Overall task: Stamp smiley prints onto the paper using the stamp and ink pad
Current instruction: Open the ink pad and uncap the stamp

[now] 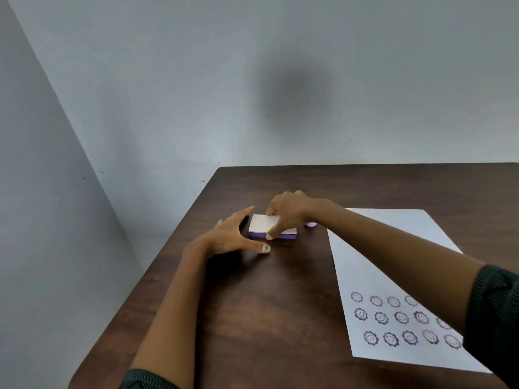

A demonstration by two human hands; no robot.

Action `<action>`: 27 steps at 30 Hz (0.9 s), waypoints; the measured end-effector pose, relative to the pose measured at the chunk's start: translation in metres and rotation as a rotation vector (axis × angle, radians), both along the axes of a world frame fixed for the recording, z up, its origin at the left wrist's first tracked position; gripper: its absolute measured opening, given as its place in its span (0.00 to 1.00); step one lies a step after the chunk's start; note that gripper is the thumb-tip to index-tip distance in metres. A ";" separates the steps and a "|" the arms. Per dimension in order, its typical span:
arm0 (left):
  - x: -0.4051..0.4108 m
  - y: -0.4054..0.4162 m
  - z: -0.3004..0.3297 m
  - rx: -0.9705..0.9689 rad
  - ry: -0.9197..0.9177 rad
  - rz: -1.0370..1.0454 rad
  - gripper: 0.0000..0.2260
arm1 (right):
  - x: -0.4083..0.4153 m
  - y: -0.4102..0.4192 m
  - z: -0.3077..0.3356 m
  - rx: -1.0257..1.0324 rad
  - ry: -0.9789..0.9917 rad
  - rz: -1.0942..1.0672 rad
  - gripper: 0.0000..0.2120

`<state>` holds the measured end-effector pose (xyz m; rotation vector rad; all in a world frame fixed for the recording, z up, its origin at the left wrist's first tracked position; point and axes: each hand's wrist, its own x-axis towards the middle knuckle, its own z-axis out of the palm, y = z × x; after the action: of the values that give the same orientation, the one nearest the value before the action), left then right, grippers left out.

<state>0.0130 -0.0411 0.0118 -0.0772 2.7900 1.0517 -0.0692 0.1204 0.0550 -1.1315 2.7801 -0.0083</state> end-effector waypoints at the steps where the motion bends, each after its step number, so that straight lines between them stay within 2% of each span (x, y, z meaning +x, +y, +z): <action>1: 0.002 0.000 0.003 -0.052 -0.044 -0.027 0.50 | 0.003 0.000 0.000 -0.001 0.008 0.010 0.34; 6: 0.009 -0.001 0.012 -0.108 -0.179 -0.106 0.56 | 0.024 0.004 -0.002 -0.007 0.031 0.095 0.34; 10: 0.015 -0.002 0.016 -0.122 -0.202 -0.165 0.59 | 0.044 0.008 -0.003 -0.014 0.026 0.151 0.33; 14: 0.020 0.002 0.018 -0.246 -0.205 -0.227 0.55 | 0.061 0.012 -0.004 -0.009 0.054 0.196 0.31; 21: 0.023 0.004 0.022 -0.291 -0.227 -0.267 0.53 | 0.068 0.018 -0.002 0.016 0.104 0.207 0.34; 25: 0.024 0.002 0.022 -0.262 -0.219 -0.267 0.51 | 0.056 0.031 0.013 -0.102 0.023 0.077 0.33; 27: 0.024 0.002 0.022 -0.263 -0.222 -0.268 0.50 | 0.043 0.041 0.020 -0.162 0.064 -0.006 0.30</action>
<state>0.0372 -0.0387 0.0340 0.1380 2.6252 0.5752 -0.0259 0.1612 0.0746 -1.1793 2.8839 -0.2056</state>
